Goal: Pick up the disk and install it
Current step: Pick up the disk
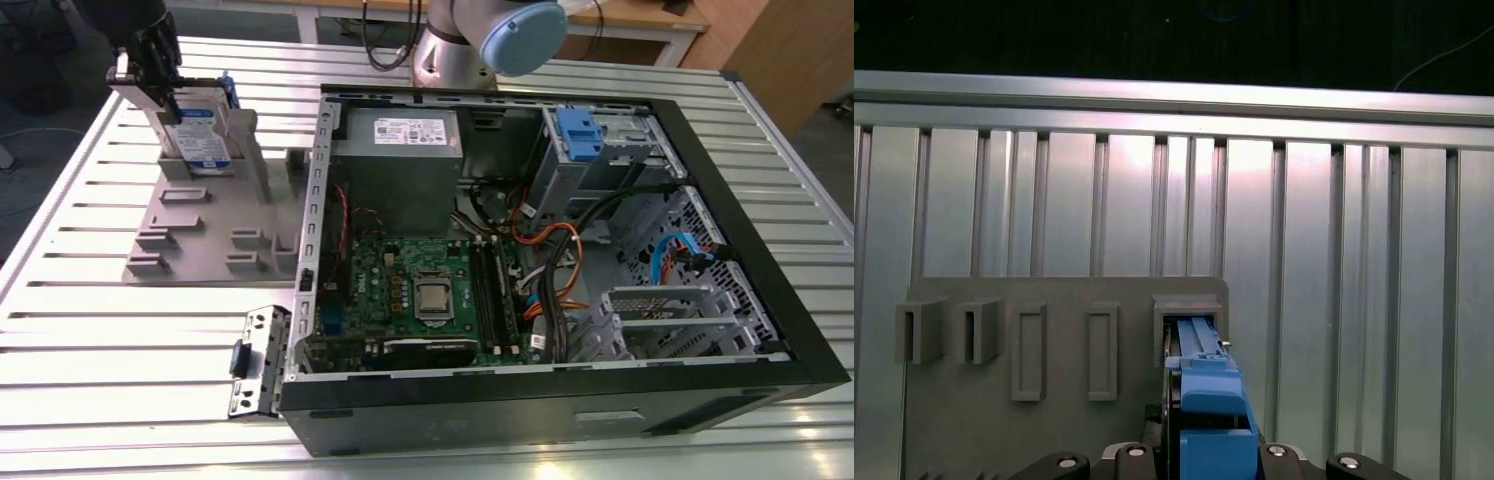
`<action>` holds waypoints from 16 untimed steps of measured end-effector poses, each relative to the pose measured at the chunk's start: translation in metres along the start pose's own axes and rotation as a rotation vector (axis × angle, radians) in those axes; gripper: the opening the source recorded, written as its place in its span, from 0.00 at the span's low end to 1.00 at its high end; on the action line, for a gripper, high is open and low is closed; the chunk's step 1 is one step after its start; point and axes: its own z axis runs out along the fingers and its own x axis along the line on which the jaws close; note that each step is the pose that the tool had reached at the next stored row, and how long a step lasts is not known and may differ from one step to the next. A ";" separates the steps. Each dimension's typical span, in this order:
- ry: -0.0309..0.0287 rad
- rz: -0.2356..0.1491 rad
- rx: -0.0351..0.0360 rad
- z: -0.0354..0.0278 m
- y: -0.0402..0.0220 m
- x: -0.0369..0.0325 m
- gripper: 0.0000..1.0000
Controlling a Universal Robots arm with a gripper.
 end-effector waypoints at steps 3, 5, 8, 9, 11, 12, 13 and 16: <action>0.0001 0.000 -0.0002 -0.0005 0.0000 0.0000 0.36; 0.0001 0.000 0.0000 -0.0018 0.0000 -0.0001 0.36; -0.0001 0.000 -0.0001 -0.0051 0.0000 -0.0002 0.36; -0.0002 0.000 0.0000 -0.0061 0.0000 -0.0002 0.36; -0.0006 0.000 0.0000 -0.0080 0.0000 -0.0003 0.36; -0.0014 0.000 0.0000 -0.0101 0.0000 -0.0003 0.36; -0.0016 0.000 0.0001 -0.0110 0.0000 -0.0003 0.36; -0.0025 0.000 0.0001 -0.0138 0.0000 -0.0004 0.36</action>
